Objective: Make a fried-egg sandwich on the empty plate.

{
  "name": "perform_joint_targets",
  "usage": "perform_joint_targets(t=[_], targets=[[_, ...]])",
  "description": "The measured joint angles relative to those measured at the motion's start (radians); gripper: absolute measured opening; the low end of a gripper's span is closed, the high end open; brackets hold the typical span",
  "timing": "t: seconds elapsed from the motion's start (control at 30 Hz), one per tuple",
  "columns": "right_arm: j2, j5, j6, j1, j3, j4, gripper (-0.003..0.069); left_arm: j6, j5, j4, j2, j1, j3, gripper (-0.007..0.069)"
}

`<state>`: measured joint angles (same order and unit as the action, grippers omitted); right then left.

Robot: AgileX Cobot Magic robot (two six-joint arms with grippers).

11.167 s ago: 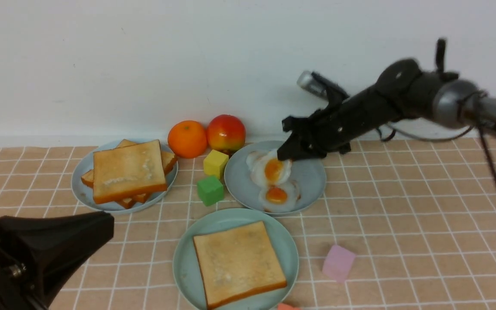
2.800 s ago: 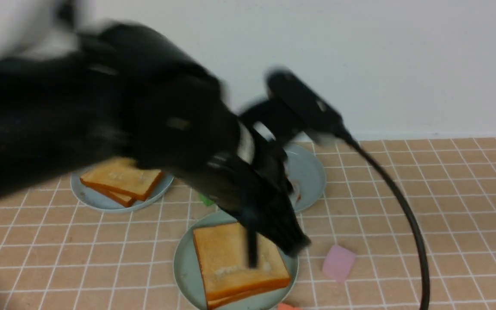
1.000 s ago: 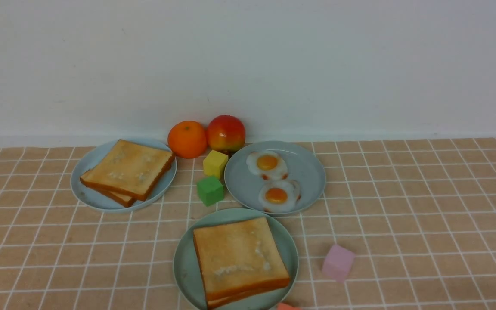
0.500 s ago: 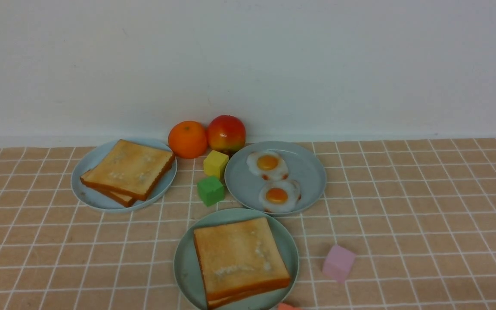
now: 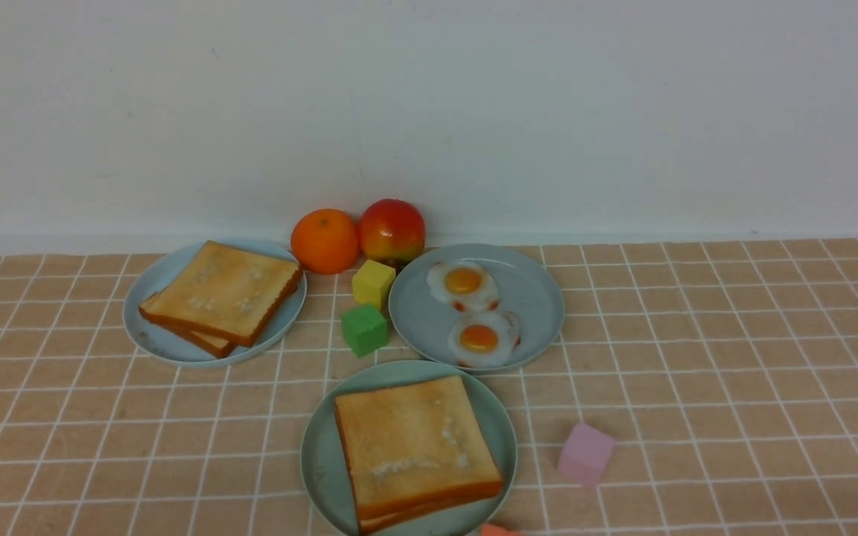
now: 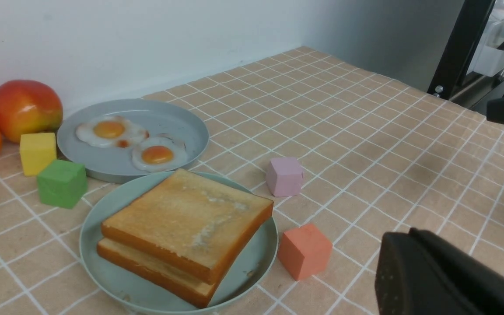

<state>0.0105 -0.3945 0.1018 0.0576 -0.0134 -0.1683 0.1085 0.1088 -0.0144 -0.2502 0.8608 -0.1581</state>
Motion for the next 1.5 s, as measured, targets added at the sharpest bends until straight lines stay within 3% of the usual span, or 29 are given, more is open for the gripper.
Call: perform_joint_targets(t=[0.37, 0.47, 0.57, 0.6, 0.63, 0.67, 0.7, 0.77, 0.9, 1.03, 1.5], targets=[[0.0, 0.0, 0.0, 0.0, 0.0, 0.0, -0.0005, 0.001, -0.001, 0.003, 0.014, -0.011, 0.0, -0.0005], [0.0, 0.0, 0.0, 0.0, 0.0, 0.0, 0.0, 0.006, -0.001, 0.003, 0.077, -0.15, 0.0, -0.0013], [0.0, 0.0, 0.0, 0.0, 0.0, 0.0, 0.0001, 0.006, 0.0, 0.004, 0.152, -0.355, 0.001, -0.0013], [0.0, 0.0, 0.0, 0.0, 0.0, 0.0, 0.0001, 0.006, 0.0, 0.004, 0.157, -0.369, 0.004, -0.0013], [0.0, 0.0, 0.0, 0.0, 0.0, 0.0, 0.0001, 0.006, 0.0, 0.0, 0.202, -0.485, 0.018, -0.0013], [0.0, 0.0, 0.0, 0.0, 0.0, 0.0, 0.0001, 0.007, 0.0, 0.0, 0.213, -0.499, 0.021, -0.0013], [0.0, 0.0, 0.0, 0.0, 0.0, 0.0, 0.0002, 0.015, 0.0, -0.011, 0.244, -0.609, 0.049, -0.0013], [0.0, 0.0, 0.0, 0.0, 0.0, 0.0, 0.0004, 0.022, 0.016, -0.033, 0.26, -0.726, 0.094, -0.0013], [0.0, 0.0, 0.0, 0.0, 0.0, -0.001, 0.0006, 0.032, 0.118, -0.085, 0.261, -0.869, 0.178, -0.0013], [0.0, 0.0, 0.0, 0.0, 0.0, -0.001, 0.0009, 0.033, 0.266, -0.093, 0.261, -0.889, 0.189, -0.0013], [0.0, 0.0, 0.0, 0.0, 0.0, -0.001, 0.0022, 0.033, 0.268, -0.096, 0.261, -0.889, 0.189, -0.0013]])
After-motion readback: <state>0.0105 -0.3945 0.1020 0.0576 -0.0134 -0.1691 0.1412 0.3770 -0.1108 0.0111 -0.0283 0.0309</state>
